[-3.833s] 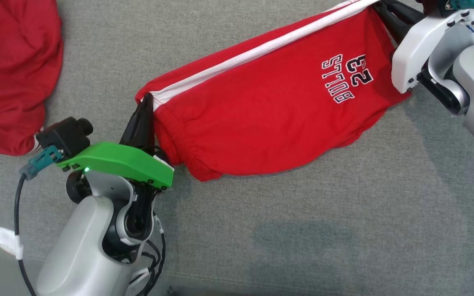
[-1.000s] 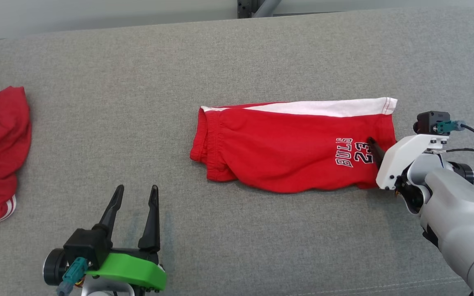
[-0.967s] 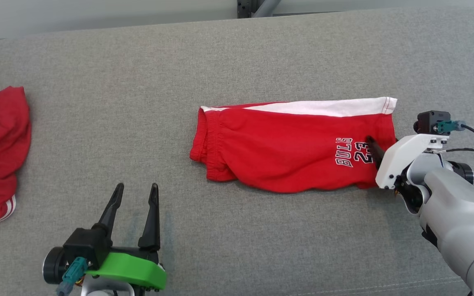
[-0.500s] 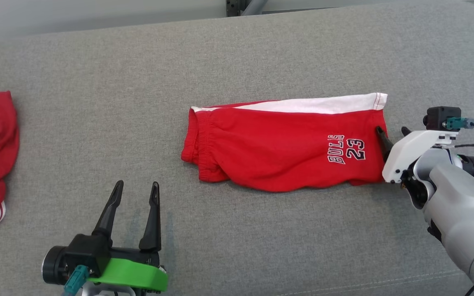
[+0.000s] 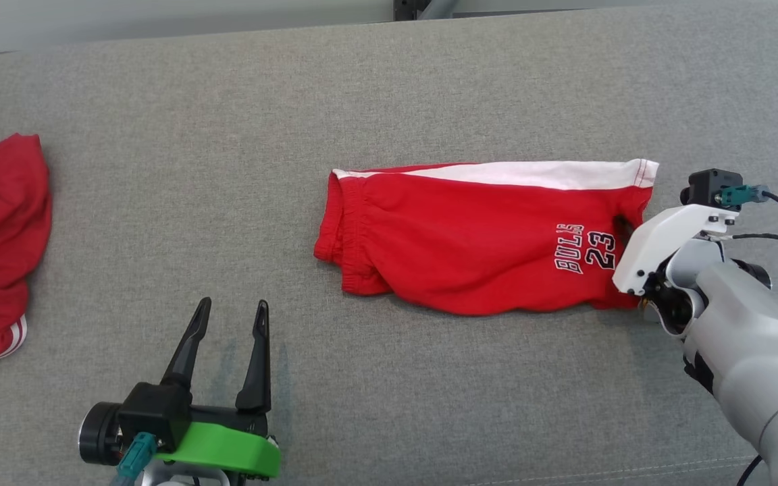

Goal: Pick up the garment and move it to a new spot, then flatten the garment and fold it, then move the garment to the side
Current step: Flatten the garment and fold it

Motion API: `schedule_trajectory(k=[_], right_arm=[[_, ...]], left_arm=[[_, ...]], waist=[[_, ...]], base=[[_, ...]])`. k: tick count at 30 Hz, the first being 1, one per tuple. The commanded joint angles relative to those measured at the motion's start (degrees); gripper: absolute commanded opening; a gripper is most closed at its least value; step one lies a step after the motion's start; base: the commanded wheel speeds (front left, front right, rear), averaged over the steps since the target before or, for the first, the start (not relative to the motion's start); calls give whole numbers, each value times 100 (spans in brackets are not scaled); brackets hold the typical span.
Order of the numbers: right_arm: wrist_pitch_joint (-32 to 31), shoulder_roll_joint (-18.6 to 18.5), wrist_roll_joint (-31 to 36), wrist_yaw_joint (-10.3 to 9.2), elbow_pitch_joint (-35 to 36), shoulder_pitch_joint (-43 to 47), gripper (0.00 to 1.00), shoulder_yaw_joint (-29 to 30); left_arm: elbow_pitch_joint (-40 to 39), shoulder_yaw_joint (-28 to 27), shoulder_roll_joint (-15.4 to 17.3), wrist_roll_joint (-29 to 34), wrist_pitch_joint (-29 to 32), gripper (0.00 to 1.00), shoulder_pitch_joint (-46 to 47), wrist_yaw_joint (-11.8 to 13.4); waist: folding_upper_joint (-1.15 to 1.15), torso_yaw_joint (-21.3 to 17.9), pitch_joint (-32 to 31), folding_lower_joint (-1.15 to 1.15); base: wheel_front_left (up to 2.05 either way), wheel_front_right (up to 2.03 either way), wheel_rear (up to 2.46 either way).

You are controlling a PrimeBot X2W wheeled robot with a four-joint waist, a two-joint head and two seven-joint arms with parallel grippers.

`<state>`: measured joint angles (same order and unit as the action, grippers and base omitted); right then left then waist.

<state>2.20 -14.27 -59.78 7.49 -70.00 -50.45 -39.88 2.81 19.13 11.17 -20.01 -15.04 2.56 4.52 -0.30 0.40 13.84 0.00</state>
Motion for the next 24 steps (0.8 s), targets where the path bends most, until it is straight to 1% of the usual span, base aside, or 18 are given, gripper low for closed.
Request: schedule_trajectory(k=[1,4,7,11,14,17,19,21,24], right_arm=[[-80,-133,-96,-2,72,110,0,43],[-294,-413,-189,-5,235,104,0,79],[-545,-810,-213,-5,325,94,0,90],[-725,-1423,-166,-5,202,-87,0,149],[-742,-1756,-80,-5,132,-229,0,156],[-682,-1824,-94,-4,263,-317,0,182],[-682,-1756,-156,-3,474,-325,0,200],[-703,-1624,-139,-3,760,-287,0,145],[-729,-1273,-114,-2,1298,-109,0,37]], left_arm=[[43,-53,-24,125,-18,100,-87,-67],[73,-126,-62,156,-18,100,-86,-148],[98,-153,-116,215,-18,100,-113,-211],[131,-193,-182,278,-17,100,-157,-312],[168,-201,-227,333,-18,100,-184,-392],[189,-225,-266,367,-18,100,-190,-403],[212,-259,-303,385,-18,100,-218,-428],[229,-303,-341,396,-18,100,-240,-445],[243,-352,-386,441,-18,100,-263,-453]], waist=[[30,-33,-83,0],[30,-35,-119,0],[30,2,-171,0],[30,77,-155,0],[30,143,-137,0],[30,170,-138,0],[30,179,-153,0],[30,162,-164,0],[30,118,-182,0]], base=[[0,0,0],[0,0,0],[0,0,0],[0,0,0],[0,0,0],[0,0,0],[0,0,0],[0,0,0],[0,0,0]])
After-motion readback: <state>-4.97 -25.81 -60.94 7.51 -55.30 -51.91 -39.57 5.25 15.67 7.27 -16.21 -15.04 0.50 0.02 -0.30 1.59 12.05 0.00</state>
